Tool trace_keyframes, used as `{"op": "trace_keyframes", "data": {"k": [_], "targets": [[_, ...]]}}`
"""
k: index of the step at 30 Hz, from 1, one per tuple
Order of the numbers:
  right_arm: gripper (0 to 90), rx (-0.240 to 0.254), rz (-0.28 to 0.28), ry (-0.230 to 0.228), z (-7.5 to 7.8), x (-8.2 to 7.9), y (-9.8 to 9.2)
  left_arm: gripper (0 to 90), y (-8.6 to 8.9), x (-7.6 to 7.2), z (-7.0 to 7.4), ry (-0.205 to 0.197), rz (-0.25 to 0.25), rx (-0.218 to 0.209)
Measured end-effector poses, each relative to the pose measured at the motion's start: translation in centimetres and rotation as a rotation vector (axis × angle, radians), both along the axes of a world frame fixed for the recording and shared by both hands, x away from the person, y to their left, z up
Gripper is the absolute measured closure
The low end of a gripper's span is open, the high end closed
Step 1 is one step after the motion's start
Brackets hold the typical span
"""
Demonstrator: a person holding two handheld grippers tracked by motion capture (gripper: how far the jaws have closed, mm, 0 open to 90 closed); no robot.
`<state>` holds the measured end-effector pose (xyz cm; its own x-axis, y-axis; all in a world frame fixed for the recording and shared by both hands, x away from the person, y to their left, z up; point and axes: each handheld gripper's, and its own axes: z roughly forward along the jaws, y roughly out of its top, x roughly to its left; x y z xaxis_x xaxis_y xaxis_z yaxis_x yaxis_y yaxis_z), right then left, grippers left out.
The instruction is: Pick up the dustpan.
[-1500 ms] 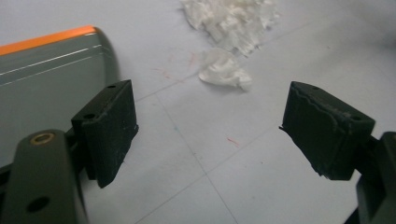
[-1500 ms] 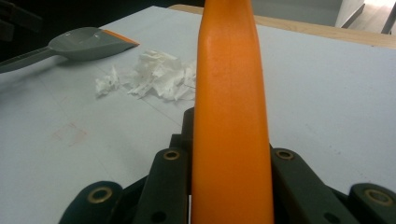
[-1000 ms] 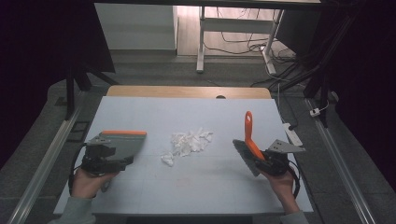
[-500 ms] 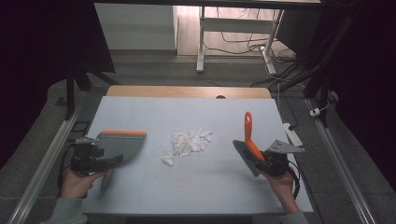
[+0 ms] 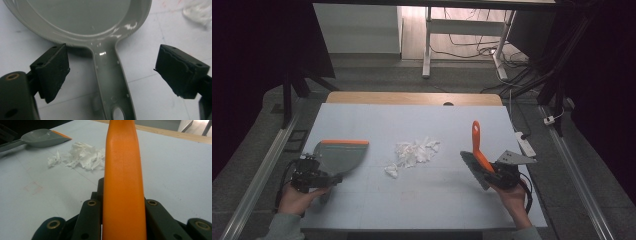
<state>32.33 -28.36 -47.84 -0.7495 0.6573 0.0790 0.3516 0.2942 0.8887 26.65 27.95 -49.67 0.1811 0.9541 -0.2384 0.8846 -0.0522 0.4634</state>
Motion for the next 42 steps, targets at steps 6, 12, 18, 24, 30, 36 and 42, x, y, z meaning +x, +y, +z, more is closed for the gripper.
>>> {"op": "trace_keyframes", "data": {"k": [6,12,18,24,30,36,42], "targets": [[76.8,-0.006,0.001,0.001,0.0,0.0,0.0,12.0,0.2,0.2,-0.7,0.027,0.022,0.006],[76.8,-0.010,0.001,0.003,-0.1,0.0,0.1,12.1,0.2,0.4,-1.6,0.052,0.013,0.009],[76.8,-0.016,0.001,0.002,-0.2,0.0,0.1,14.0,0.1,0.8,-2.4,0.059,0.036,0.012],[76.8,-0.019,0.003,0.002,-0.2,0.0,0.2,18.5,0.1,1.1,-2.9,0.063,0.056,0.008],[76.7,-0.020,0.001,0.001,-0.2,0.0,0.2,26.2,0.1,1.2,-2.9,0.050,0.086,0.023],[76.7,-0.019,0.003,0.000,-0.3,0.0,0.2,35.6,0.3,1.2,-2.9,0.040,0.107,0.004],[76.8,-0.022,0.000,-0.001,-0.3,0.0,0.2,43.1,0.4,1.2,-2.9,0.033,0.105,-0.024]]}}
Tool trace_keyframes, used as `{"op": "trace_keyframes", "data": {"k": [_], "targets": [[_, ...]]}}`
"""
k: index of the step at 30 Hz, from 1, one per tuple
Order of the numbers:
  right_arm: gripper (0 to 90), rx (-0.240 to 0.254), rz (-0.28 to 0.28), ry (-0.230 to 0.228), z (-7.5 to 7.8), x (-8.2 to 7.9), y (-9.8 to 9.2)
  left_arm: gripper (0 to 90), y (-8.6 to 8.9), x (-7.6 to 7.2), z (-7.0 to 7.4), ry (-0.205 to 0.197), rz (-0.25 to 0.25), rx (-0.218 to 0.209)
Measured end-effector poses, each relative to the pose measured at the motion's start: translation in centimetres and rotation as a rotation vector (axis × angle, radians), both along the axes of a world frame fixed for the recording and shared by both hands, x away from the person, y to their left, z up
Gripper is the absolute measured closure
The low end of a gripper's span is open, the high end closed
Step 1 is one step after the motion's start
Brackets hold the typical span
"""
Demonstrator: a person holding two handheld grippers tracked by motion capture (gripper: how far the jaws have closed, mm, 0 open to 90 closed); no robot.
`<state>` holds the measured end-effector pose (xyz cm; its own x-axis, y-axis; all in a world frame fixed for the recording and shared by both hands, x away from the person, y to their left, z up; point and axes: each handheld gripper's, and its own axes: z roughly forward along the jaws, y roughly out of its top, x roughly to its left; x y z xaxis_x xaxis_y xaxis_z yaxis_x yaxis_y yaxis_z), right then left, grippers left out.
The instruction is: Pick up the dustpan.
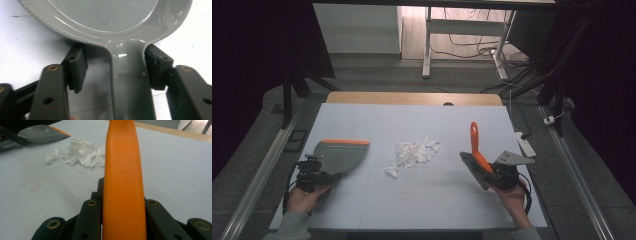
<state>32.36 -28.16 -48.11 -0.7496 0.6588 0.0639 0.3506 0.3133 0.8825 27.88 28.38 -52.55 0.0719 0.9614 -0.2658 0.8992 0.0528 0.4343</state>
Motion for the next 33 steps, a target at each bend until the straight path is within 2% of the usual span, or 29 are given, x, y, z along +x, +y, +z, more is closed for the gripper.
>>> {"op": "trace_keyframes", "data": {"k": [11,28,33], "targets": [[76.8,-0.005,0.000,-0.001,-0.03,0.00,-0.02,60.2,0.07,0.01,-0.09,0.000,-0.021,-0.045],[76.8,-0.012,-0.002,-0.009,0.00,-0.08,-0.01,61.0,0.60,-0.17,-0.24,-0.037,-0.039,-0.060],[76.8,-0.007,-0.001,-0.010,0.04,-0.10,0.00,61.1,0.99,-0.34,-0.07,-0.067,-0.044,-0.062]]}}
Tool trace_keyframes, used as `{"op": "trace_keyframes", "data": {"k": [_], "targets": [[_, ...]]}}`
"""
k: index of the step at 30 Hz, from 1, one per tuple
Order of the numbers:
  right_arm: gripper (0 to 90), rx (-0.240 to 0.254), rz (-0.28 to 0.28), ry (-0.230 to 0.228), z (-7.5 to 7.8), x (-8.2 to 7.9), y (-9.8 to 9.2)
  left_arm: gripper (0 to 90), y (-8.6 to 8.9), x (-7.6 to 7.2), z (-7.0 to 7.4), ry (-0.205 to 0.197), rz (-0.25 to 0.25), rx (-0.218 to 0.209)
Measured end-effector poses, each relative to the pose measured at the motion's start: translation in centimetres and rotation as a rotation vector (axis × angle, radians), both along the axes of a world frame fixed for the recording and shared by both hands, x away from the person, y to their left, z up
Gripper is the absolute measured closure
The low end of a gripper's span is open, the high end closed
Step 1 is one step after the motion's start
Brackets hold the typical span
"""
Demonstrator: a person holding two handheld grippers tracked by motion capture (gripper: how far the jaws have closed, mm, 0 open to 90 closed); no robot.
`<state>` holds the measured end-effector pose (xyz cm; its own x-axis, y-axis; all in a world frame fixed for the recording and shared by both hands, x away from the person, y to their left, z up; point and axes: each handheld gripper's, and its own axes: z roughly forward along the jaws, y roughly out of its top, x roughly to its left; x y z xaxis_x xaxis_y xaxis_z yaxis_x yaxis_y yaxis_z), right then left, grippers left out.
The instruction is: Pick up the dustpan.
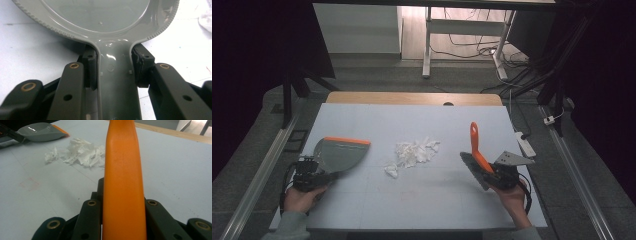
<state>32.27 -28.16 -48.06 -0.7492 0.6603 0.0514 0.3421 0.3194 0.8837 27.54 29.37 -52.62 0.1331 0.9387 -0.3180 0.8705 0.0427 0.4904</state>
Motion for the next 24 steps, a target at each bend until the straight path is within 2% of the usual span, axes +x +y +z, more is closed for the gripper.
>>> {"op": "trace_keyframes", "data": {"k": [3,11,14,17,24], "targets": [[76.8,0.023,-0.001,0.000,0.2,-0.1,0.1,61.0,0.3,-0.1,0.3,-0.037,-0.018,-0.010],[76.8,0.034,0.002,-0.010,0.6,-0.4,0.7,61.0,1.4,0.0,0.9,-0.138,-0.104,-0.056],[76.8,0.034,0.003,-0.014,0.7,-0.4,0.8,61.1,1.4,0.0,1.1,-0.154,-0.112,-0.052],[76.8,0.034,0.000,-0.016,0.7,-0.5,0.9,61.1,1.5,-0.3,1.4,-0.177,-0.126,-0.066],[76.8,0.034,0.004,-0.018,0.8,-0.5,0.8,61.1,1.2,-0.8,2.3,-0.235,-0.194,-0.040]]}}
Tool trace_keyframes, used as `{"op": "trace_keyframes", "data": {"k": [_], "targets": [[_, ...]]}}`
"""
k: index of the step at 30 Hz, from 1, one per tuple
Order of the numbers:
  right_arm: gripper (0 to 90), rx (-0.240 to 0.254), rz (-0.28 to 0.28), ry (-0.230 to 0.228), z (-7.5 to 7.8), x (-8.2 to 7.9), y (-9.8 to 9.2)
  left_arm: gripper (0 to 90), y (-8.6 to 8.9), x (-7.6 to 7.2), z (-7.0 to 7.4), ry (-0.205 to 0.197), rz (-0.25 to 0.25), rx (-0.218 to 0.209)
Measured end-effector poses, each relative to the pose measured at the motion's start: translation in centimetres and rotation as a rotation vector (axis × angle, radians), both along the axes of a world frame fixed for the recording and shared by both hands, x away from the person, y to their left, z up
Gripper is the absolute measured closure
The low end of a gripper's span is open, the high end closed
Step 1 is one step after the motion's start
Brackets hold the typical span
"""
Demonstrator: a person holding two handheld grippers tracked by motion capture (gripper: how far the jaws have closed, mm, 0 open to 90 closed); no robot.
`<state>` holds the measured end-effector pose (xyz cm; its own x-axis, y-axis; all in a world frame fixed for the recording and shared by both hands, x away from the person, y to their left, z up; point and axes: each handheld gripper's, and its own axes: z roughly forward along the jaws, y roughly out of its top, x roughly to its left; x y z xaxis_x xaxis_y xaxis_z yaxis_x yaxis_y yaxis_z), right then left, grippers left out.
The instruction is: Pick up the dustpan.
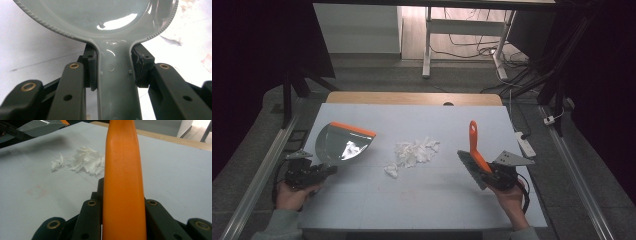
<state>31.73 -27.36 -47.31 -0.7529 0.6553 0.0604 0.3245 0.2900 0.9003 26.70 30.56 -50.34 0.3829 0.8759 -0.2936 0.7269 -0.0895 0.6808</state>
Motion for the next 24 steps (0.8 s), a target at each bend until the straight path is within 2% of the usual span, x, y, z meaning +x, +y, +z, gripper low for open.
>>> {"op": "trace_keyframes", "data": {"k": [4,8,20,24], "targets": [[76.8,0.005,-0.008,-0.003,0.1,0.1,-0.3,61.1,0.0,-0.4,0.6,-0.034,-0.034,0.010],[76.8,0.008,-0.014,-0.005,0.1,0.1,-0.3,61.1,0.3,-0.8,1.2,-0.061,-0.067,-0.002],[76.8,0.010,-0.016,-0.009,0.2,0.1,-0.3,61.1,0.4,-1.8,2.9,-0.112,-0.178,-0.001],[76.8,0.015,-0.019,-0.011,0.3,0.1,-0.4,61.1,0.0,-1.9,3.3,-0.103,-0.158,0.021]]}}
